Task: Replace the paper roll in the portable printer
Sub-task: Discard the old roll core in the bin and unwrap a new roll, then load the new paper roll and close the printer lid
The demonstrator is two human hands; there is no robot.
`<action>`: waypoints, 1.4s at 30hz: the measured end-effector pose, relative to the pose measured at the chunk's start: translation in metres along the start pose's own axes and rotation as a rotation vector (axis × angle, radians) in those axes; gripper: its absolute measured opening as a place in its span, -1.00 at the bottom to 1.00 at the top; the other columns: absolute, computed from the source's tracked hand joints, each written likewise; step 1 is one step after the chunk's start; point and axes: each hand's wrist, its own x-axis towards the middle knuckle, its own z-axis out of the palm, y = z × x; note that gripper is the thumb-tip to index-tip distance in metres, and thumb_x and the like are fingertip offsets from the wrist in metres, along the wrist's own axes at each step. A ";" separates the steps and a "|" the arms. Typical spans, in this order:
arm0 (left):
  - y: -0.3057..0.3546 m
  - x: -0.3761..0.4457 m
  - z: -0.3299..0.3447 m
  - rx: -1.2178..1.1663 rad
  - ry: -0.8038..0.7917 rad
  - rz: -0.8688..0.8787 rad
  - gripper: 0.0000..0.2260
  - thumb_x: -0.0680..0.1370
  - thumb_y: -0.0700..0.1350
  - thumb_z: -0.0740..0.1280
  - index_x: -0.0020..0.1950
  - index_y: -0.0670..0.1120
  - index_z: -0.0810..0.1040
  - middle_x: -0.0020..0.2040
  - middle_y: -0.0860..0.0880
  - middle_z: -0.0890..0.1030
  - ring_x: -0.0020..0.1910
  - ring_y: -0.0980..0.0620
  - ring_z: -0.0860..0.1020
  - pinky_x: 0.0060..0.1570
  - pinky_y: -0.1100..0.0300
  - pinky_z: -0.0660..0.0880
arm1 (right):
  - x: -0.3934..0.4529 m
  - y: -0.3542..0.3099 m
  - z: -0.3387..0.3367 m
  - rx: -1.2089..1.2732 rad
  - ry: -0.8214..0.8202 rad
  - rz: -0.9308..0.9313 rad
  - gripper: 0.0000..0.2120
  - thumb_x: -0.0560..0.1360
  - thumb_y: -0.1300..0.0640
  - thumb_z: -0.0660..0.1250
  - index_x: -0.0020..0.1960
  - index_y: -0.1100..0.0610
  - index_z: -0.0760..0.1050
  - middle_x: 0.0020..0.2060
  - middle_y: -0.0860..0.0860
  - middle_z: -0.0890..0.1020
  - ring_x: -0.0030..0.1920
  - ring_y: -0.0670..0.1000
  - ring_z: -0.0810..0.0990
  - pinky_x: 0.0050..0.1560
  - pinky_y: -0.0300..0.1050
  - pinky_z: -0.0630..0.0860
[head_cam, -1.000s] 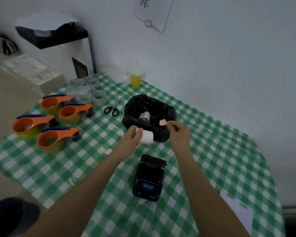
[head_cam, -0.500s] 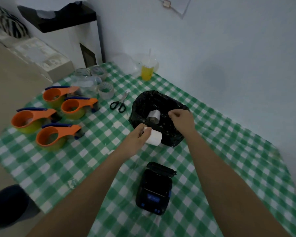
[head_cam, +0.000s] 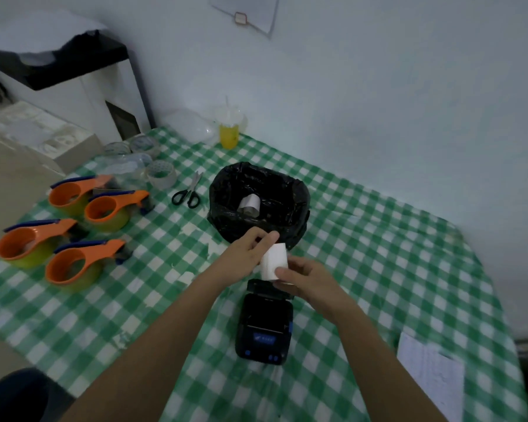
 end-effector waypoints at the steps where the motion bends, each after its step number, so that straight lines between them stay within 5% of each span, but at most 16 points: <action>1: 0.002 -0.004 0.004 -0.007 -0.013 0.002 -0.50 0.46 0.34 0.06 0.02 -0.06 0.44 -0.26 -0.04 0.46 -0.31 0.03 0.44 -0.19 0.09 0.41 | -0.004 0.005 0.002 0.018 0.038 -0.004 -0.79 0.46 0.19 0.38 0.08 0.06 0.55 0.14 0.10 0.62 0.08 0.04 0.65 0.08 -0.15 0.60; 6: 0.004 -0.023 0.019 -0.086 -0.050 0.009 -0.72 0.48 0.09 0.34 0.09 -0.03 0.47 -0.03 -0.01 0.56 -0.09 0.07 0.56 -0.11 0.19 0.53 | -0.023 0.019 0.004 0.048 0.166 -0.064 -0.71 0.47 0.16 0.36 0.19 0.11 0.52 0.14 0.08 0.63 0.11 0.03 0.64 0.16 -0.05 0.57; 9: 0.001 -0.030 0.025 -0.129 -0.035 0.016 -0.79 0.52 -0.04 0.33 0.11 -0.09 0.52 -0.02 -0.02 0.58 -0.08 0.09 0.57 -0.13 0.25 0.58 | -0.033 0.026 0.005 0.019 0.247 -0.085 -0.71 0.45 0.14 0.37 0.17 0.05 0.52 0.14 0.09 0.62 0.11 0.07 0.63 0.20 0.07 0.55; 12: -0.004 -0.037 0.029 -0.186 -0.006 0.008 -0.80 0.56 -0.15 0.26 0.15 -0.14 0.54 -0.03 -0.09 0.60 -0.08 0.04 0.59 -0.17 0.33 0.60 | -0.041 0.033 0.008 0.121 0.290 -0.112 -0.73 0.48 0.21 0.32 0.17 0.06 0.49 0.18 0.17 0.57 0.12 0.07 0.62 0.15 -0.04 0.56; 18: -0.015 -0.054 0.041 -0.284 0.009 -0.084 -0.88 0.55 -0.21 0.26 -0.18 -0.07 0.49 -0.21 -0.02 0.56 -0.17 0.07 0.60 -0.24 0.34 0.62 | -0.055 0.048 0.020 0.045 0.314 -0.161 -0.50 0.54 0.29 0.16 0.37 -0.15 0.25 -0.01 0.01 0.60 -0.04 -0.04 0.66 -0.07 -0.25 0.61; 23: -0.023 -0.058 0.042 -0.288 0.033 -0.136 -0.87 0.53 -0.22 0.27 -0.17 -0.04 0.53 -0.20 -0.02 0.60 -0.18 0.06 0.62 -0.13 0.18 0.63 | -0.055 0.059 0.027 -0.020 0.303 -0.134 -0.46 0.54 0.13 0.27 0.43 -0.10 0.15 0.10 -0.01 0.56 0.03 -0.08 0.62 -0.09 -0.28 0.61; 28: -0.032 -0.060 0.043 -0.210 0.049 -0.196 -0.92 0.50 -0.20 0.25 -0.15 -0.13 0.53 -0.14 -0.10 0.61 -0.04 -0.17 0.63 0.09 -0.14 0.59 | -0.050 0.067 0.031 -0.019 0.375 -0.097 -0.41 0.46 0.05 0.38 0.41 -0.10 0.22 0.22 -0.02 0.44 0.08 -0.07 0.56 -0.08 -0.20 0.62; 32: -0.047 -0.063 0.046 -0.150 0.051 -0.240 -0.93 0.47 -0.16 0.25 -0.19 -0.14 0.46 -0.19 -0.11 0.53 -0.15 -0.07 0.55 -0.07 -0.03 0.59 | -0.043 0.083 0.030 -0.121 0.460 -0.035 -0.50 0.44 0.08 0.40 0.31 -0.01 0.29 0.11 0.10 0.57 -0.01 0.01 0.61 -0.20 -0.21 0.56; 36: -0.072 -0.069 0.053 -0.042 0.075 -0.330 -0.93 0.50 -0.21 0.27 -0.03 -0.15 0.46 -0.19 -0.13 0.56 -0.29 -0.01 0.55 -0.27 0.13 0.55 | -0.036 0.101 0.028 -0.287 0.484 -0.037 -0.60 0.40 0.11 0.43 0.17 0.04 0.35 0.06 0.09 0.60 -0.04 0.02 0.61 -0.14 -0.10 0.61; 40: -0.087 -0.072 0.065 0.058 0.071 -0.256 -0.70 0.50 -0.22 0.29 0.09 0.09 0.30 -0.31 -0.01 0.53 -0.37 0.05 0.53 -0.35 0.21 0.48 | -0.025 0.113 0.028 -0.591 0.448 -0.090 -0.62 0.41 0.10 0.42 0.17 0.10 0.40 0.03 0.03 0.57 -0.03 0.01 0.54 -0.09 -0.13 0.50; 42: -0.093 -0.069 0.072 0.141 0.065 -0.219 -0.80 0.51 -0.20 0.28 0.05 0.05 0.37 -0.29 -0.02 0.53 -0.38 0.08 0.51 -0.35 0.21 0.46 | -0.020 0.120 0.028 -0.689 0.435 -0.121 -0.61 0.40 0.09 0.42 0.18 0.11 0.41 0.04 0.05 0.56 -0.01 0.04 0.53 -0.07 -0.13 0.47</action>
